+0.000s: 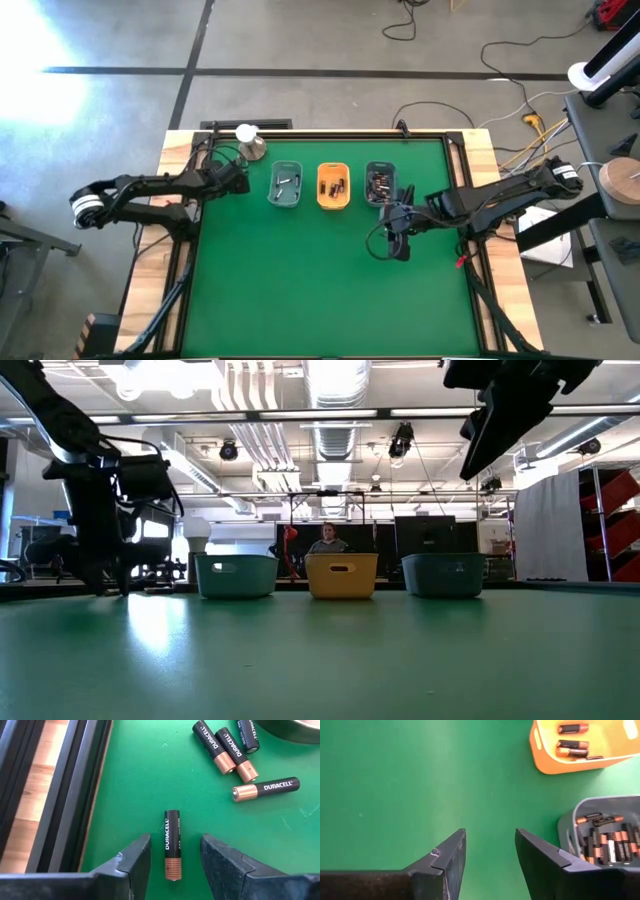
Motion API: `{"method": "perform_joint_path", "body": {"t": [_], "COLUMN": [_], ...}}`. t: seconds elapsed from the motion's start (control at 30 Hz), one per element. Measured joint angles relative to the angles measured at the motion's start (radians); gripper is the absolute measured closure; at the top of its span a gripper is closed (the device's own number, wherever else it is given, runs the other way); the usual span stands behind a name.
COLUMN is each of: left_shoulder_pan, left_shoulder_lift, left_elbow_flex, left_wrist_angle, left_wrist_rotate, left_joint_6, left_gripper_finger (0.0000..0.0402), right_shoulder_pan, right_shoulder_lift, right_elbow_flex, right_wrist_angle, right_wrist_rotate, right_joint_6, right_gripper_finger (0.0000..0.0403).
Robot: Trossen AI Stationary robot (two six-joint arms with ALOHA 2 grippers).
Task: Sort batteries
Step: Put the silver battery into the green bin
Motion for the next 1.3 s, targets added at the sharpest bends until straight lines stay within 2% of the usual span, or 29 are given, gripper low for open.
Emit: {"method": "perform_joint_path", "body": {"t": [0.17, 0.37, 0.53, 0.6, 0.83, 1.07, 1.3], "left_shoulder_pan": [0.0, 0.0, -0.002, -0.005, -0.006, -0.007, -0.008], "left_shoulder_lift": [-0.003, -0.004, -0.027, -0.048, -0.095, -0.09, -0.091], "left_elbow_flex": [-0.009, -0.002, 0.004, 0.006, -0.018, -0.103, -0.13], "left_wrist_angle": [0.01, 0.017, 0.02, 0.021, 0.043, 0.18, 0.227], "left_wrist_rotate": [0.001, 0.014, 0.025, 0.033, 0.073, 0.011, -0.04], "left_joint_6": [0.003, 0.028, 0.085, 0.117, 0.239, 0.275, 0.284], "left_gripper_finger": [0.0253, 0.0294, 0.0312, 0.0316, 0.033, 0.039, 0.0377], "right_shoulder_pan": [0.005, 0.005, -0.016, -0.06, -0.339, -0.553, -0.686], "right_shoulder_lift": [-0.003, -0.032, -0.052, -0.038, 0.079, 0.178, 0.277], "right_elbow_flex": [0.0, 0.0, -0.009, -0.011, -0.011, -0.011, -0.013], "right_wrist_angle": [0.0, -0.007, -0.045, -0.047, -0.002, 0.025, 0.034], "right_wrist_rotate": [0.019, 0.026, 0.196, 0.204, 0.035, 0.017, -0.228], "right_joint_6": [0.031, 0.023, 0.03, 0.026, -0.155, -0.464, -0.599], "right_gripper_finger": [0.0247, 0.0253, 0.0249, 0.0246, 0.0255, 0.0271, 0.0296]}}
